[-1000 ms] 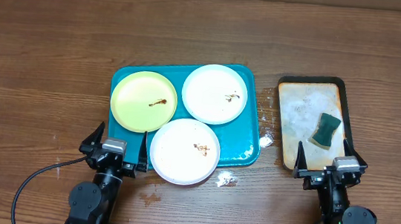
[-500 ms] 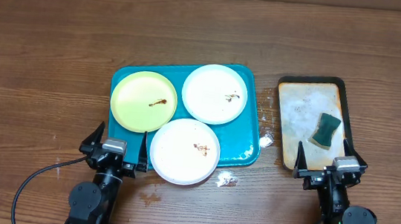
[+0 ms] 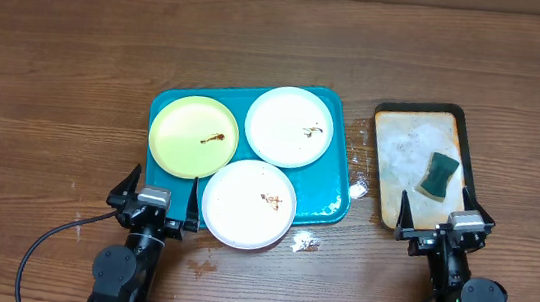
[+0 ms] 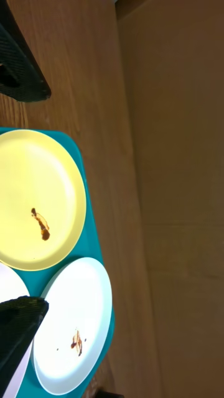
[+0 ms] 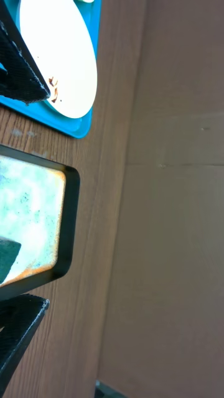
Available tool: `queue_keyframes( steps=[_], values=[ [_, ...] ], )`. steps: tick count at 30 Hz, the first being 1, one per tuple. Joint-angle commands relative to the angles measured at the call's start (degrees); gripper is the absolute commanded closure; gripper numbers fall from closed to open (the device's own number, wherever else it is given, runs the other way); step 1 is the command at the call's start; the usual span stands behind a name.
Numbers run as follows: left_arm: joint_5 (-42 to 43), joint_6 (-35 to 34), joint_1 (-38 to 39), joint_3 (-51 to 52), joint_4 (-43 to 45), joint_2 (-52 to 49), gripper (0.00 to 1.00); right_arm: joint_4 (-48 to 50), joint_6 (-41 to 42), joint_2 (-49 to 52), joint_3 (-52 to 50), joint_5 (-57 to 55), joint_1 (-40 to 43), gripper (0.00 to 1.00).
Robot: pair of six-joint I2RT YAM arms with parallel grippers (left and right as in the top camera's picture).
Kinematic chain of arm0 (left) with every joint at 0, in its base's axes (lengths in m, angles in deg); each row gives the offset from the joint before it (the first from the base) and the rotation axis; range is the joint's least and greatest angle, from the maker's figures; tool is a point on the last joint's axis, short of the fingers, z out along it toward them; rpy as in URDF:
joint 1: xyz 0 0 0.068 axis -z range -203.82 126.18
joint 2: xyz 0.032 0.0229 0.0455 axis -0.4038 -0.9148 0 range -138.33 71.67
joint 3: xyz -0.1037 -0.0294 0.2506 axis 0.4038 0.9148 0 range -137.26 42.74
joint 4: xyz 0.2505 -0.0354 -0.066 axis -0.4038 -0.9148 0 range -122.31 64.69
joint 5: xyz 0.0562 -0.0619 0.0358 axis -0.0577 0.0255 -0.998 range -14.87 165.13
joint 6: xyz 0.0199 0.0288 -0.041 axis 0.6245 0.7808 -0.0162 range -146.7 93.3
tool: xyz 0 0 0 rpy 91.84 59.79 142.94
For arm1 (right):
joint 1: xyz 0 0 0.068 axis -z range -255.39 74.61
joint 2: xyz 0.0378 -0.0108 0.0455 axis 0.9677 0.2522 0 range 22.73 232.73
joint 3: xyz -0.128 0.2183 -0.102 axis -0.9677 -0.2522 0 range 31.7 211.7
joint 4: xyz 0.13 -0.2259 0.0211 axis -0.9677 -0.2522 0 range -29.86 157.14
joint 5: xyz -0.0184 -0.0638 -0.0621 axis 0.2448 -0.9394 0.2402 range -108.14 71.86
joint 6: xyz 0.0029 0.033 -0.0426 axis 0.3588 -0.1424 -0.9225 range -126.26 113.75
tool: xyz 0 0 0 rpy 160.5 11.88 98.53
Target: Clean dirty plates on tray and stack at the side
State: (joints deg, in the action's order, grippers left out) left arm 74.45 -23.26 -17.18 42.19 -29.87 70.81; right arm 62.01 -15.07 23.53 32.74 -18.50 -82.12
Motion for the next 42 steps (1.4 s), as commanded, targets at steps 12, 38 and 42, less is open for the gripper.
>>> queue_keyframes(
  steps=[12,38,42],
  values=[
    [-0.8,1.3,-0.3,0.3,0.2,0.6,0.00,0.4,0.0,-0.6,-0.6,0.0,0.3,0.00],
    [-0.8,1.3,-0.3,0.3,0.2,0.6,0.00,0.4,0.0,-0.6,-0.6,1.0,0.3,0.00],
    [-0.8,1.3,-0.3,0.3,0.2,0.6,0.00,1.4,2.7,-0.6,-0.5,3.2,0.3,0.00]
  ],
)
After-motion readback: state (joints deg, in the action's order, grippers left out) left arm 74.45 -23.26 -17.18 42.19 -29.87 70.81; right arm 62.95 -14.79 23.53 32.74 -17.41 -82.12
